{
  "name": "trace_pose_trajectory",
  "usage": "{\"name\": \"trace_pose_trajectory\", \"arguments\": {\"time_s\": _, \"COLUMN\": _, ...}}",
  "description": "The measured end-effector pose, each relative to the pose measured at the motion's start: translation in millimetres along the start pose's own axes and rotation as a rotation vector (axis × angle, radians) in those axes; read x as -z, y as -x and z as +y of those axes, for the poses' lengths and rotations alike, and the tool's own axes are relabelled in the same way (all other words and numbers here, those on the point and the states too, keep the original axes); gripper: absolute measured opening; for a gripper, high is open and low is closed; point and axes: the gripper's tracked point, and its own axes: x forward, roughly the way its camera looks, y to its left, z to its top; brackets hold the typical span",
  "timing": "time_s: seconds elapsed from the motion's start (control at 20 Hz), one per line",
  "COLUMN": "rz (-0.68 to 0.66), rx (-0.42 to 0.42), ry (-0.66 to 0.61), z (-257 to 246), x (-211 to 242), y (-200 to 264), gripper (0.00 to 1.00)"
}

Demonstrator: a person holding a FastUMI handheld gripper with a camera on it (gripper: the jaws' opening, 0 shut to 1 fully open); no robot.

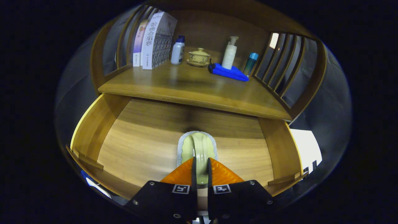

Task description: Pull open the drawer, take out the items inside it, and place them on the countertop above the cabinet.

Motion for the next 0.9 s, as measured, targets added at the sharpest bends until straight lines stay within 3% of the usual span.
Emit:
{"name": "trace_pose_trajectory", "arguments": {"time_s": 0.45, "rz": -0.209, "rx": 0.009, "ry": -0.079, "z": -17, "x": -92, "y": 40, "gripper": 0.13}}
{"name": "trace_pose_trajectory", "arguments": {"time_s": 0.9, "rz": -0.327, "rx": -0.037, "ry": -0.151, "z": -32, "x": -188, "y": -19, "gripper": 0.13}}
